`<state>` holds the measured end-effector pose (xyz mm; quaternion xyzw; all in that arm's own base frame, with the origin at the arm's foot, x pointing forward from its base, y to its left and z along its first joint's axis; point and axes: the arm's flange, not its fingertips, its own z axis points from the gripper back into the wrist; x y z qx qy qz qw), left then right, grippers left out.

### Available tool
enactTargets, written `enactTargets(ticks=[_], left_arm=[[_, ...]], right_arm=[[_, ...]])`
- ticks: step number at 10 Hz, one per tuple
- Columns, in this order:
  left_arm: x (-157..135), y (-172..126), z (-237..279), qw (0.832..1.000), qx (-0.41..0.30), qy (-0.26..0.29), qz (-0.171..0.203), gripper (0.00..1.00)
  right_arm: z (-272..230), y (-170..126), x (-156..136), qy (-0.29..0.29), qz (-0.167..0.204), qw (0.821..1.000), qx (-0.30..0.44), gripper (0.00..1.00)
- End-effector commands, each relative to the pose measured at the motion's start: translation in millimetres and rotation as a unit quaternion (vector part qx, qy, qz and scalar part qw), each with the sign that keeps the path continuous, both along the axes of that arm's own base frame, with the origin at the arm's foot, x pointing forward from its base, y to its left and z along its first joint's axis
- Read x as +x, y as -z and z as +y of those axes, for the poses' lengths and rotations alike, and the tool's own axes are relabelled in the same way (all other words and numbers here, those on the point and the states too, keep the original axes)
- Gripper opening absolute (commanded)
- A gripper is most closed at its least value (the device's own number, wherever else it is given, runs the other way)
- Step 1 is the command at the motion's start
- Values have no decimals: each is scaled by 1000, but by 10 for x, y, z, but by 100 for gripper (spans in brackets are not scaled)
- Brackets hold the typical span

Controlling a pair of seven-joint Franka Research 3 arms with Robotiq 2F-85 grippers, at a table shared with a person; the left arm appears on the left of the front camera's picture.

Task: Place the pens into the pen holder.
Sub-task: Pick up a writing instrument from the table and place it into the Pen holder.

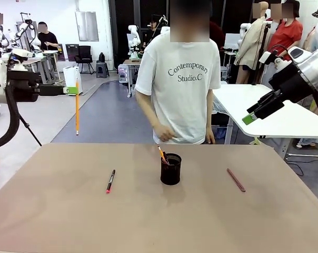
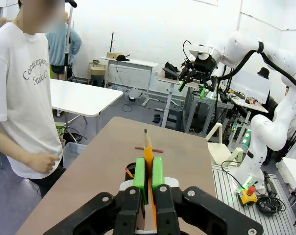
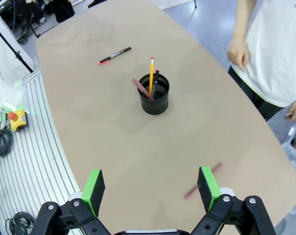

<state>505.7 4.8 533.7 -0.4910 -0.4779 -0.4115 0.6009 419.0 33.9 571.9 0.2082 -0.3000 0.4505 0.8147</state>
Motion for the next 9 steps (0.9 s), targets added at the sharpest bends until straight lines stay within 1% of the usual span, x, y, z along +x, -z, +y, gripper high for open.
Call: enactTargets(ticks=[1,9], left_arm=[[6,-26,-4,1000,3,1,6,0],[6,-26,-4,1000,3,1,6,0]], right_arm=[[6,-14,1,0,1,1000,12,100],[6,-14,1,0,1,1000,12,100]])
